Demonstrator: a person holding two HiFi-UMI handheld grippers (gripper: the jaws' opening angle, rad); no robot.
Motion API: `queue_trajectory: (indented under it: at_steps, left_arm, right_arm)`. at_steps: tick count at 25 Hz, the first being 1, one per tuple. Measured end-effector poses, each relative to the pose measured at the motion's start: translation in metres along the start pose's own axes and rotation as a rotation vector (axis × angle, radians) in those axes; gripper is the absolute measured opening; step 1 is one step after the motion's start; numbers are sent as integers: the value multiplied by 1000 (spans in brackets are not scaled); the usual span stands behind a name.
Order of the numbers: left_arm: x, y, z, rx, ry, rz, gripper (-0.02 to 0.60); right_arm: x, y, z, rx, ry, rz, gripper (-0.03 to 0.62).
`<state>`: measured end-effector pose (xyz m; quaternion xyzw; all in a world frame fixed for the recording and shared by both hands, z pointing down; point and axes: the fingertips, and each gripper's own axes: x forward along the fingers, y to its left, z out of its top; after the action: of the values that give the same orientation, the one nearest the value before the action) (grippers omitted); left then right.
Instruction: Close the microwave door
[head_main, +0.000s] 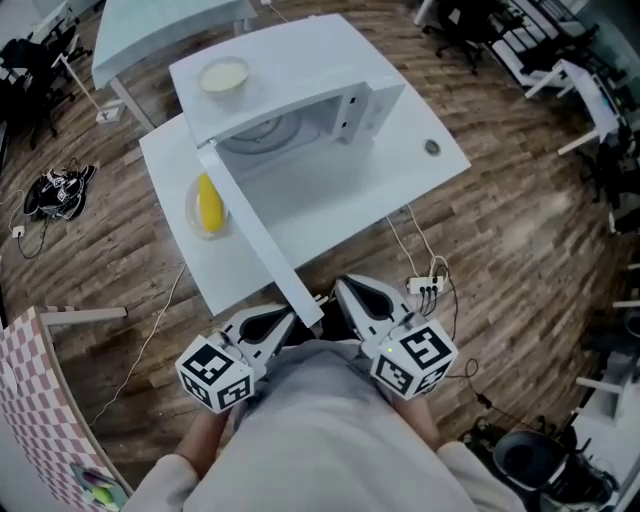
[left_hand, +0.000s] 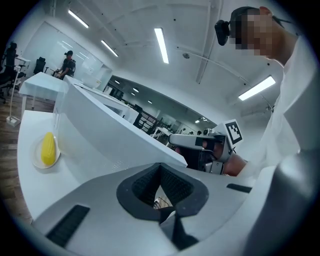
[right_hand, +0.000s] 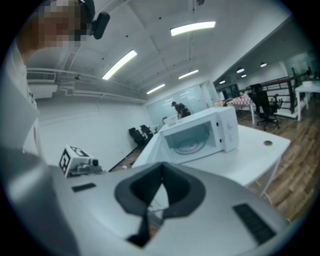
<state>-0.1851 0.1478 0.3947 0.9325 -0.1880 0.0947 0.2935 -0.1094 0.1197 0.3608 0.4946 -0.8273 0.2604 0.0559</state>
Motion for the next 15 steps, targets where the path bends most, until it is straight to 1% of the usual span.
queue_trajectory:
  at_steps: [5, 9, 15]
  left_arm:
    - [8, 1, 3, -1, 16, -28, 16]
    - [17, -1, 6, 12, 35, -43, 15]
    - [29, -3, 13, 19, 47, -56, 17]
  right_arm:
    - [2, -10, 2, 13, -4, -21, 21]
    - [2, -21, 7, 14, -6, -29, 21]
    - [3, -36, 15, 24, -14, -24, 21]
